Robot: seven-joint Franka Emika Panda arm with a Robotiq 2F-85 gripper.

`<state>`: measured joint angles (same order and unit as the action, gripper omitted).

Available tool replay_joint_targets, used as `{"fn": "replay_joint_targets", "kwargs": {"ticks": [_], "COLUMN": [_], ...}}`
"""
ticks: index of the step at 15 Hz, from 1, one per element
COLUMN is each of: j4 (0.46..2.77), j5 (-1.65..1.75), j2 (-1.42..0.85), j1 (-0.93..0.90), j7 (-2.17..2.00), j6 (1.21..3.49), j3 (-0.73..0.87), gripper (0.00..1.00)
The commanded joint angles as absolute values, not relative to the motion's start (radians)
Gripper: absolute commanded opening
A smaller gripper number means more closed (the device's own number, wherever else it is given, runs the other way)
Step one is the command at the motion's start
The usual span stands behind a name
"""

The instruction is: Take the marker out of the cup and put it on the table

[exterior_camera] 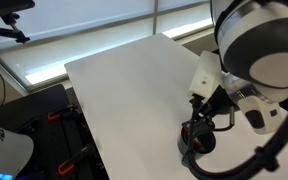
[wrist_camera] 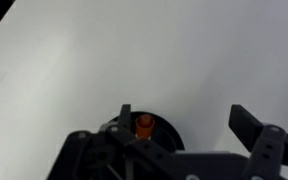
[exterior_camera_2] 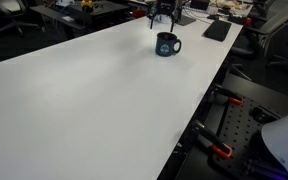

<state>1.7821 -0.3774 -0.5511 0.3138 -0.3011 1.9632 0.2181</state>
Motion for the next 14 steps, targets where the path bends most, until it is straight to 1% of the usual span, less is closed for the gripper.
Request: {"fn": "replay_joint_targets", "kwargs": {"ticks": [1, 3, 4, 5, 6, 8, 9, 10, 11, 12, 13, 14], "j4": [1.741, 1.733, 1.728, 1.724, 1.72, 1.712, 1.708, 1.704, 1.7, 1.695, 1.689, 1.683], "j5": [-0.401, -0.401, -0.401, -0.401, -0.401, -0.401, -0.402, -0.402, -0.404, -0.407, -0.408, -0.409], "j2": [-0.586, -0.6, -0.606, -0.611, -0.615, -0.621, -0.624, -0.627, -0.629, -0.632, -0.635, -0.638], "j1": [0.336, 0.342, 0.344, 0.347, 0.349, 0.353, 0.354, 0.356, 0.358, 0.361, 0.364, 0.366], "j7": [-0.283, -0.283, -0.283, -0.284, -0.284, -0.284, -0.284, -0.285, -0.286, -0.286, -0.286, -0.286], "j6": [1.939, 1.939, 1.938, 1.937, 1.935, 1.932, 1.931, 1.93, 1.928, 1.925, 1.924, 1.922], "j3": [0.208, 0.208, 0.208, 0.208, 0.208, 0.207, 0.207, 0.207, 0.207, 0.206, 0.206, 0.206], "gripper": [1.0, 0.98, 0.85, 0.73, 0.7, 0.55, 0.56, 0.54, 0.55, 0.59, 0.57, 0.59]}}
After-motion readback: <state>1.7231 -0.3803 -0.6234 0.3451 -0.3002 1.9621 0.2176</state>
